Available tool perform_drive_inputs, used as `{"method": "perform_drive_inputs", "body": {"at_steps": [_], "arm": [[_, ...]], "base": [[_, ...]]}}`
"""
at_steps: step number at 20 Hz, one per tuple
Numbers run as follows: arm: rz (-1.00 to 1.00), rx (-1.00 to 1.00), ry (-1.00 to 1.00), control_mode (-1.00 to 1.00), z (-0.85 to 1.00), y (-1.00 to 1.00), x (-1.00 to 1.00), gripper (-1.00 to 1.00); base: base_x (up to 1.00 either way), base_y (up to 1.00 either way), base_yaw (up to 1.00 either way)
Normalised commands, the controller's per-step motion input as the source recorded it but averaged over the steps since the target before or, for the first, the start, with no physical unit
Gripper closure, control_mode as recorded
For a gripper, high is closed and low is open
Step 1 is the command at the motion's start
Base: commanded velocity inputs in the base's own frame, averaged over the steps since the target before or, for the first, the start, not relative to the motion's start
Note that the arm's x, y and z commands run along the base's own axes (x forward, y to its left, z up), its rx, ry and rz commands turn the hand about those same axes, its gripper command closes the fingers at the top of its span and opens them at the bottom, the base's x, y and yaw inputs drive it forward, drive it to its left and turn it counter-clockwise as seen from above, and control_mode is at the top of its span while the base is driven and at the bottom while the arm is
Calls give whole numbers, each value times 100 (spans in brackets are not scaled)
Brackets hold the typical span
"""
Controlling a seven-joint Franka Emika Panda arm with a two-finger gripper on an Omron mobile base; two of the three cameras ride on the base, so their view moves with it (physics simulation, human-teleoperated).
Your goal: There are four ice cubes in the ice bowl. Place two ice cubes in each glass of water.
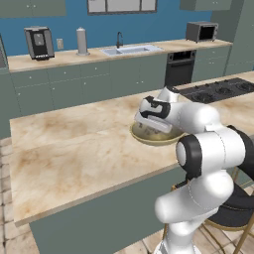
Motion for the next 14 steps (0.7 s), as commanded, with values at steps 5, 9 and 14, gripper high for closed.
{"method": "perform_drive_inputs", "body": {"at_steps": [5,9,14], "arm": [[0,0,0,-100,-66,0,0,-100],[0,0,0,-100,-85,1,0,100],[0,0,0,-100,-41,0,0,100]], "base": [[0,0,0],[0,0,0],[0,0,0]]}}
